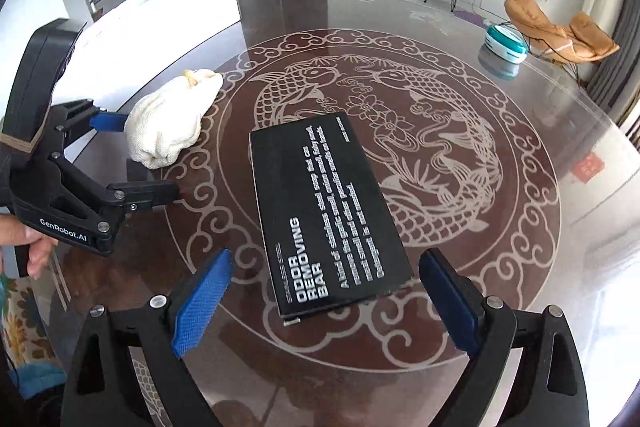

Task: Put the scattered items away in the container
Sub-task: 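Lift the black box with the right tool while the left tool lifts the pouch, then carry pouch and black box into the cardboard box and open both tools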

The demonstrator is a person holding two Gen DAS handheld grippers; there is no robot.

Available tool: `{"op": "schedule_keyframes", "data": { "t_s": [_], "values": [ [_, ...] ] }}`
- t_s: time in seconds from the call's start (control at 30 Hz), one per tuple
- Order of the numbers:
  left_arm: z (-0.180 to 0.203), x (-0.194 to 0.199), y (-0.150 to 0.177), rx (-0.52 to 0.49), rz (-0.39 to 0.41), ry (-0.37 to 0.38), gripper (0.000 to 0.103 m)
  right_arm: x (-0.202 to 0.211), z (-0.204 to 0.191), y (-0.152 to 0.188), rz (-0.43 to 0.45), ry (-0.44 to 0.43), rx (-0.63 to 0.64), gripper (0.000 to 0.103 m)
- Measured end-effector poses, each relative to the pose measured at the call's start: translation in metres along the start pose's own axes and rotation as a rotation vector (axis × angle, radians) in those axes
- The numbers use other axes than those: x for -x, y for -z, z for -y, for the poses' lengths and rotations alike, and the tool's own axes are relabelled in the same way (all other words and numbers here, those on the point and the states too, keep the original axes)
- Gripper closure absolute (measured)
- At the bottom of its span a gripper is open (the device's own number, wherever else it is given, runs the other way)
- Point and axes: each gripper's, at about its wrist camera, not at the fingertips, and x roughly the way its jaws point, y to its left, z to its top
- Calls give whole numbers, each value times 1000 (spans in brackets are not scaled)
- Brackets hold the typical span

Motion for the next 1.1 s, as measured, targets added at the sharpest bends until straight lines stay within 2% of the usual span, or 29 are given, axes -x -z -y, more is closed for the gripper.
{"op": "schedule_keyframes", "data": {
  "t_s": [0.1,0.13,0.17,0.2,0.27,0.3,0.37,0.47,0.6,0.7,0.87,0.97,1.1],
  "values": [
    [2,-6,-13,-7,-3,-10,0,-9,-8,-19,-59,-23,87,8],
    [3,-7,-15,-14,4,1,0,-11,-11,-22,-76,-42,104,11],
    [3,-6,-15,-12,18,13,5,-12,-13,-23,-94,-35,117,19],
    [3,-3,-15,-11,47,7,26,-12,-15,-23,-112,-12,130,45],
    [0,5,-14,9,68,15,50,-8,-15,-19,-120,-51,109,44],
    [-1,8,-12,17,77,35,52,-5,-16,-16,-118,-47,104,44],
    [-1,21,-4,12,116,29,52,7,-15,-8,-92,-43,89,44],
    [-1,48,14,44,173,65,52,29,-10,0,-23,-80,24,44],
    [-4,75,40,82,193,88,52,34,-14,7,-37,-64,16,44],
    [-22,107,51,115,229,105,52,49,-24,1,-5,-90,12,44],
    [-90,171,60,192,308,61,52,84,-68,-40,103,-141,64,44],
    [-149,202,67,260,331,-21,52,103,-104,-74,172,-189,100,44],
    [-224,218,80,367,320,-106,52,119,-162,-119,253,-290,131,44]
  ]
}}
